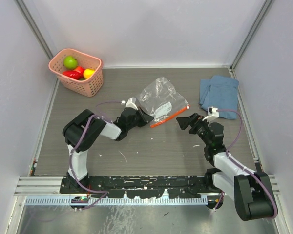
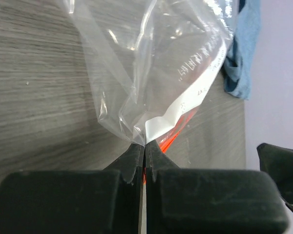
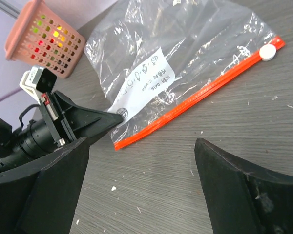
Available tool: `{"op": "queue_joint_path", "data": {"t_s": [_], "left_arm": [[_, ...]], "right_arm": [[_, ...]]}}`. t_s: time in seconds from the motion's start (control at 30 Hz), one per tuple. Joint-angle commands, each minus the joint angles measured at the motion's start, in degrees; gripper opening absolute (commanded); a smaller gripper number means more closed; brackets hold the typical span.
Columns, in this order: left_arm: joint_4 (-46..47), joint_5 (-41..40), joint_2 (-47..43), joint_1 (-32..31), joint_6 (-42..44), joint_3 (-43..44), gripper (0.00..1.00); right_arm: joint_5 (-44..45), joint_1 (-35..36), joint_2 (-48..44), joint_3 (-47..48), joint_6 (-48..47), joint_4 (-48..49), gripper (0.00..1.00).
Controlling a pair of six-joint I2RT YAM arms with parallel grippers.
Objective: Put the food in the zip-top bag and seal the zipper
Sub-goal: Pick up the zipper food storage bag at the center of the board.
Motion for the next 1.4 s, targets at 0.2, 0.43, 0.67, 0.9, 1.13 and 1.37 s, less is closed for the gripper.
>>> {"op": "queue_joint_path", "data": {"t_s": [0.2,0.43,0.67,0.9,1.13,1.37], "left_arm": [[15.49,-2.04,-13.91,-0.33,-4.73,-8.88,0.0],[16.19,-2.17,-19.62,-0.29,-5.54,-12.29,0.0],[17.56,-2.06,-22.16,-0.3,-6.51,-14.38,0.0],[17.52,-1.38,-24.15,-0.32,-7.28,-15.71,0.0],[17.53,-0.84,-25.41,-0.38,-7.77,-16.69,0.0],[18.17,-0.2,-25.88,-0.42,-8.26,-17.23,0.0]], "right_arm": [[0.8,1.41,-5.62,-0.76,3.36,2.5,0.89],[1.83,3.21,-2.47,-1.41,6.05,6.96,0.87],[3.73,5.07,5.9,-0.58,11.13,13.76,0.81],[7.58,6.57,11.9,1.15,14.6,15.33,0.76],[9.04,7.13,17.43,2.72,18.04,20.59,0.75],[11.7,8.06,22.74,4.9,21.18,23.27,0.69]]}}
